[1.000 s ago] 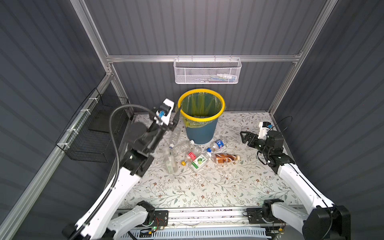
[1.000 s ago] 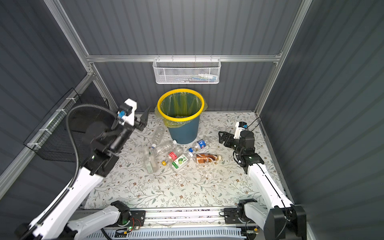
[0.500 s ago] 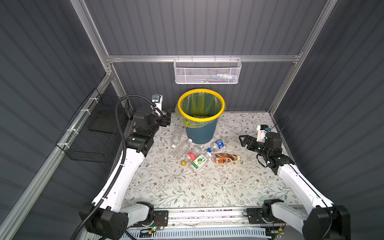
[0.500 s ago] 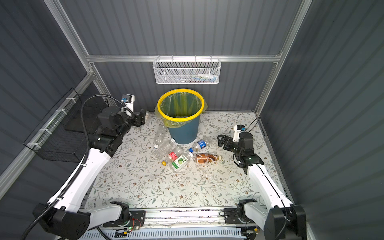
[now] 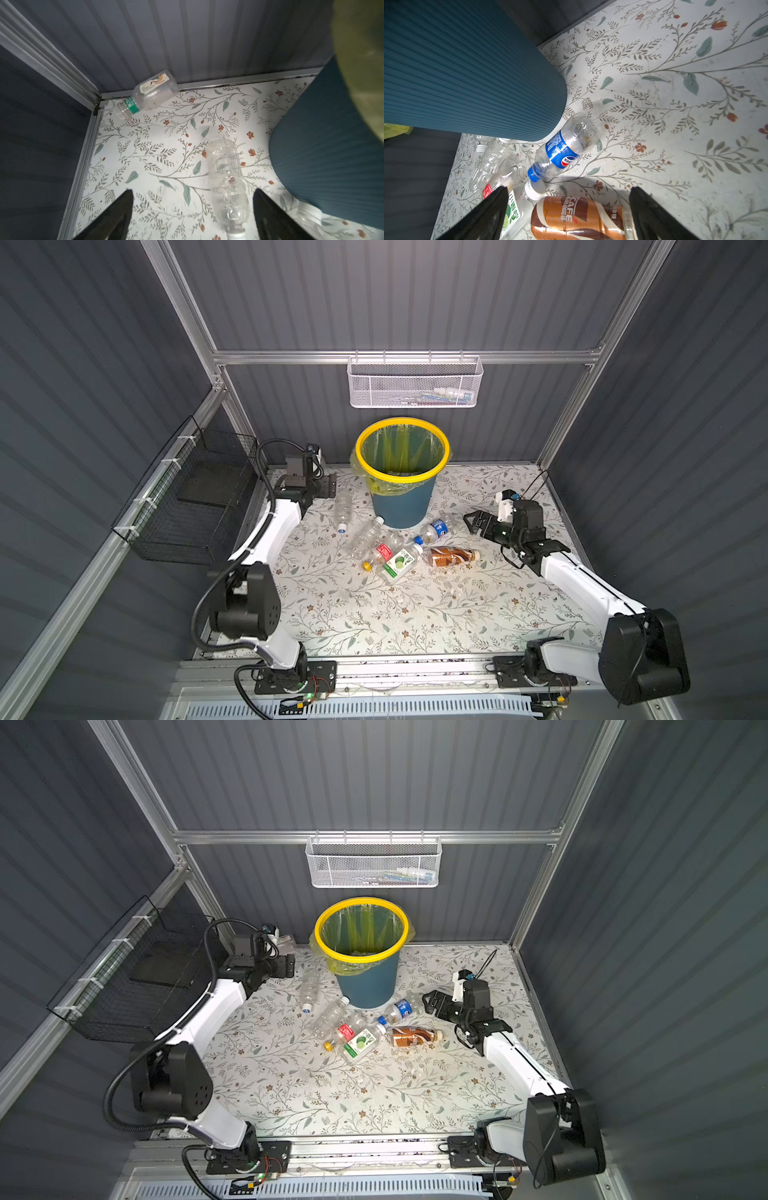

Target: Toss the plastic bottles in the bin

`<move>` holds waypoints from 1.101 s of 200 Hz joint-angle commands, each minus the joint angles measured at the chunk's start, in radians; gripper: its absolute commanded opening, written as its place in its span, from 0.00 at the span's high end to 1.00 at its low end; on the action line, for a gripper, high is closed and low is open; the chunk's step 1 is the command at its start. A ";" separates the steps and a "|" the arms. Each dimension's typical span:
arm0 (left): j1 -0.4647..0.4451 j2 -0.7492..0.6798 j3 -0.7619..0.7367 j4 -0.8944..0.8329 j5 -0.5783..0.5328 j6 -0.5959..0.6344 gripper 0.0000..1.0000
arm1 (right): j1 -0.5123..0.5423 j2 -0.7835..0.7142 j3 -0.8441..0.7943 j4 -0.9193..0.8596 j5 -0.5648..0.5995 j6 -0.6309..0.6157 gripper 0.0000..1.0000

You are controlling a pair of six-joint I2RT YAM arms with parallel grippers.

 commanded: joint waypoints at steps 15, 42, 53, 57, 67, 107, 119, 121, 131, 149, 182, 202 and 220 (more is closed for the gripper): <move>0.005 0.231 0.217 0.048 -0.167 0.126 0.09 | 0.028 0.049 0.010 0.066 -0.017 0.071 0.08; 0.013 0.453 0.420 0.005 -0.235 0.257 0.09 | 0.062 0.088 0.017 0.102 -0.066 0.109 0.08; 0.029 0.515 0.482 0.005 -0.206 0.290 0.09 | 0.072 0.102 0.025 0.108 -0.063 0.122 0.08; 0.034 0.535 0.504 0.004 -0.193 0.304 0.09 | 0.075 0.107 0.026 0.111 -0.064 0.125 0.08; 0.049 0.582 0.555 -0.002 -0.161 0.337 0.09 | 0.081 0.120 0.030 0.125 -0.069 0.136 0.08; 0.121 0.730 0.803 -0.113 0.012 0.358 0.07 | 0.105 0.175 0.054 0.174 -0.089 0.176 0.08; 0.130 0.759 0.839 -0.117 0.026 0.369 0.05 | 0.117 0.197 0.056 0.198 -0.094 0.190 0.08; 0.132 0.763 0.846 -0.118 0.030 0.369 0.05 | 0.119 0.199 0.056 0.201 -0.095 0.192 0.08; 0.140 0.783 0.876 -0.130 0.050 0.368 0.04 | 0.128 0.222 0.060 0.218 -0.097 0.206 0.08; 0.151 0.805 0.903 -0.134 0.081 0.339 0.03 | 0.142 0.268 0.077 0.237 -0.109 0.227 0.08; 0.158 0.848 0.949 -0.118 0.123 0.235 0.03 | 0.174 0.335 0.123 0.269 -0.123 0.246 0.07; 0.160 0.867 0.953 -0.053 0.143 0.134 0.03 | 0.195 0.375 0.157 0.281 -0.129 0.249 0.08; 0.159 0.899 0.975 0.004 0.153 0.050 0.03 | 0.210 0.404 0.169 0.313 -0.132 0.266 0.08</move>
